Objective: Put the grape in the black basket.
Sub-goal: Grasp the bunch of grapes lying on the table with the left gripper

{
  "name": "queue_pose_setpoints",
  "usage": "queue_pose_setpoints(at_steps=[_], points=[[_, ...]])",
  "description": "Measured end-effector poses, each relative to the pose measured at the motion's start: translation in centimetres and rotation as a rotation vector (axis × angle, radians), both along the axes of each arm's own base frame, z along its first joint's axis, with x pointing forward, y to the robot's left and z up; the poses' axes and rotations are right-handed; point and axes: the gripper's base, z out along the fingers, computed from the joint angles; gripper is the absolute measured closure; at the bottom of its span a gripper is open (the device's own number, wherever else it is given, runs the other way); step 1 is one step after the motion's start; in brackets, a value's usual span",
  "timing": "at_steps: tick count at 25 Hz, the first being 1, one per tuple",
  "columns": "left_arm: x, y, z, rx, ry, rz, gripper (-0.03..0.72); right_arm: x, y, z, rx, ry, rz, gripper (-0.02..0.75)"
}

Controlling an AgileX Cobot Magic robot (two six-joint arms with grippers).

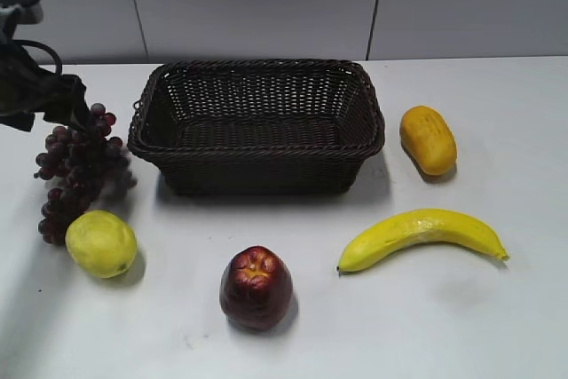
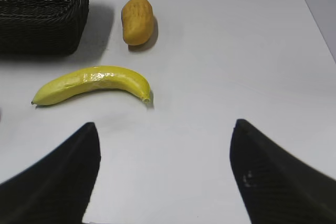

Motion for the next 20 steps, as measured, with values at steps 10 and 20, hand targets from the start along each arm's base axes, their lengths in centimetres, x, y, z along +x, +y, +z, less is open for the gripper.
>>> queue_pose_setpoints(at_steps=[10,20], points=[[2.4,-0.3,-4.9,-0.003,0.087,0.019,0.052,0.0,0.0,0.0,0.0,0.0,0.0,0.153],[2.6,-0.4,-5.8,-0.006,0.097,0.025,0.568,0.0,0.0,0.0,0.0,0.0,0.0,0.153]])
